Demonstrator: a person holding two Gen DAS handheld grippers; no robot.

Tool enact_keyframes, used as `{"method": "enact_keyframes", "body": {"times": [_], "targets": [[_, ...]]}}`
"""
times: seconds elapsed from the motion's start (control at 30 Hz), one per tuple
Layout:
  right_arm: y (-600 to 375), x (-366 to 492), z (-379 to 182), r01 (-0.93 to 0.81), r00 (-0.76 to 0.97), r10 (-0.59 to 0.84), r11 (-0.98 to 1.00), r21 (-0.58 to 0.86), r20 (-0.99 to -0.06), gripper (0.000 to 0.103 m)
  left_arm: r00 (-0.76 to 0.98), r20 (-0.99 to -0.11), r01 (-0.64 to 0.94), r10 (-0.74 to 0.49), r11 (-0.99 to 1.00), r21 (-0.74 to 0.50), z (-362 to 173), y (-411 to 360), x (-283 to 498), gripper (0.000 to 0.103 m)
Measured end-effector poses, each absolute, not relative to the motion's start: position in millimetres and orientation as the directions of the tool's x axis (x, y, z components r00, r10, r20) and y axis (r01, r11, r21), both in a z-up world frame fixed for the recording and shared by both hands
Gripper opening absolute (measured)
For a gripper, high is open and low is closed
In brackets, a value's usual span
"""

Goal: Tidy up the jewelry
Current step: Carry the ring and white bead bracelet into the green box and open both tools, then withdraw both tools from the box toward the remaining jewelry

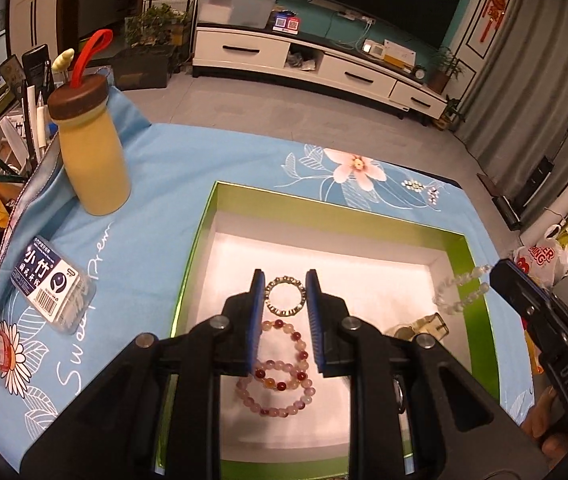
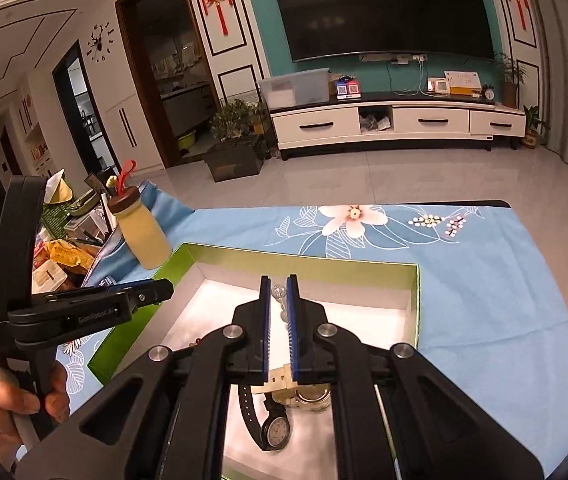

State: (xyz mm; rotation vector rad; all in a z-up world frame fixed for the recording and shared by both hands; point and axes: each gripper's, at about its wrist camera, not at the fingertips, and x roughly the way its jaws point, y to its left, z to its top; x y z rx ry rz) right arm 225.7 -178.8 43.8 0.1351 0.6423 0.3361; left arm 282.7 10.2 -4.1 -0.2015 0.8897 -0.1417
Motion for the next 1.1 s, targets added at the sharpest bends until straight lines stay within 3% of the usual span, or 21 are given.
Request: {"method": "enact_keyframes", "body": {"times": [0.6, 0.67, 0.73, 0.9, 1.1], "targets": [[-167, 243, 24, -0.276, 0.693, 0.339, 0.94, 0.201, -0.636, 0.007, 0.593, -0.791, -0.047, -0.152, 0.974, -0.222, -7, 16, 296, 0.02], [-169, 243, 25, -0.268, 0.693, 0.339, 0.94, 0.209, -0.636, 0.011, 0.592, -0.792, -0.046, -0.15, 0.975, -0.219, -7, 14, 296, 0.024], [-173, 240, 26, -0.26, 0.698, 0.345, 0.938, 0.228, -0.627, 0.017, 0.592, -0.791, -0.042, -0.154, 0.974, -0.221, -5, 12, 295, 0.035], [-181, 227, 29, -0.264, 0.701, 0.376, 0.926, 0.269, -0.606, 0.019, 0.604, -0.781, -0.049, -0.16, 0.97, -0.236, 2, 9, 283, 0.066], [-198, 198, 38, -0.272, 0.708, 0.43, 0.898, 0.345, -0.56, 0.038, 0.63, -0.759, -0.068, -0.165, 0.962, -0.265, 18, 7, 260, 0.086]]}}
